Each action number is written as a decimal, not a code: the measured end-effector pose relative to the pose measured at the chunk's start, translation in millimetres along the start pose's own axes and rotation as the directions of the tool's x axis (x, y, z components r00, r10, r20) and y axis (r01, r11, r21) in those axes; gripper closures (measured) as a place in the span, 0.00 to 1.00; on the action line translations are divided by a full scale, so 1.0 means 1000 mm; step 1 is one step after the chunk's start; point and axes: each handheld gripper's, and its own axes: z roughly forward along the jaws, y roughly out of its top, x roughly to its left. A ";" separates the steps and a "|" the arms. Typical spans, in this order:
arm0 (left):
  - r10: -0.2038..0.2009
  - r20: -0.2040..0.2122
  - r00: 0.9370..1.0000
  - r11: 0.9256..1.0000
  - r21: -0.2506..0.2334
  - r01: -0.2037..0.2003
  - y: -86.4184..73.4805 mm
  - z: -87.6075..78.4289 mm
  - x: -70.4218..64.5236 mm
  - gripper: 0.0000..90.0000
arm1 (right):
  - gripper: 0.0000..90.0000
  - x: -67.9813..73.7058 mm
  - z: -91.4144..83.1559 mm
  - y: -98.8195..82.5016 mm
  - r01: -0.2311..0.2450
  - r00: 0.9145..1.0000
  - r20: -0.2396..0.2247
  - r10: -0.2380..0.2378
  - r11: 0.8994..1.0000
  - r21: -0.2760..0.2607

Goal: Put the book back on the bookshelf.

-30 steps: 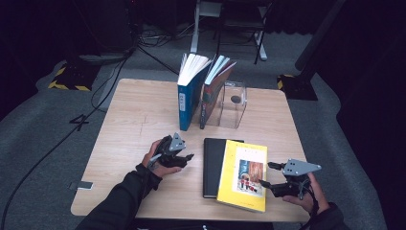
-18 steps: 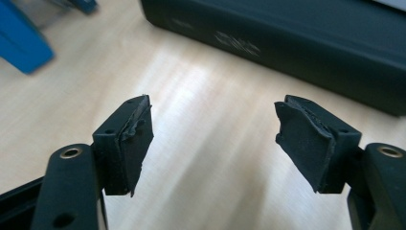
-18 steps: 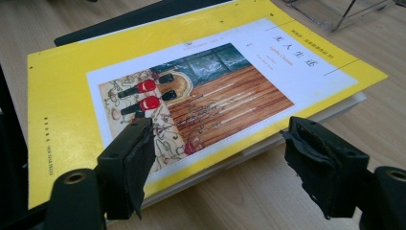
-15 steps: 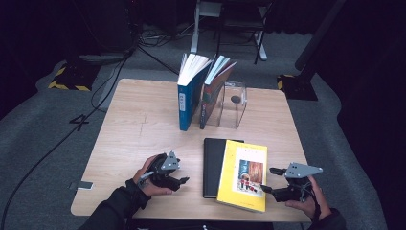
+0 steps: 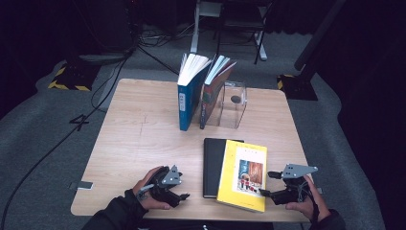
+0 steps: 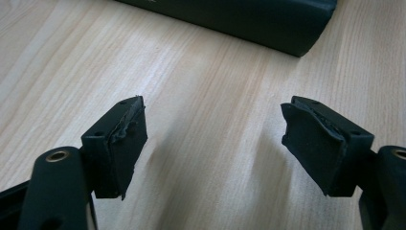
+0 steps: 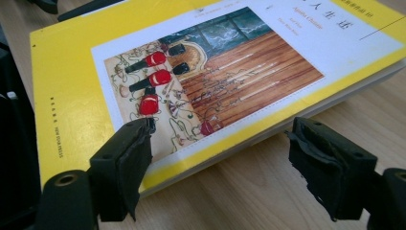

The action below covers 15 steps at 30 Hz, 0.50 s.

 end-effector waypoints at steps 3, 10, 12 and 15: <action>0.009 0.000 1.000 1.000 0.013 -0.009 0.000 0.002 -0.002 0.25 | 0.22 -0.002 0.003 0.000 -0.027 0.999 -0.023 0.027 1.000 0.005; 0.010 0.023 1.000 1.000 0.023 -0.011 -0.001 0.008 -0.003 0.22 | 0.16 -0.012 0.010 -0.003 -0.098 0.992 -0.082 0.100 0.995 0.018; 0.018 0.031 0.999 1.000 0.012 -0.019 -0.001 0.010 -0.001 0.20 | 0.15 -0.014 0.013 -0.002 -0.113 0.988 -0.105 0.114 0.993 0.021; 0.024 0.038 0.999 1.000 0.006 -0.024 -0.001 0.012 0.000 0.18 | 0.13 -0.015 0.015 -0.001 -0.115 0.986 -0.116 0.117 0.993 0.026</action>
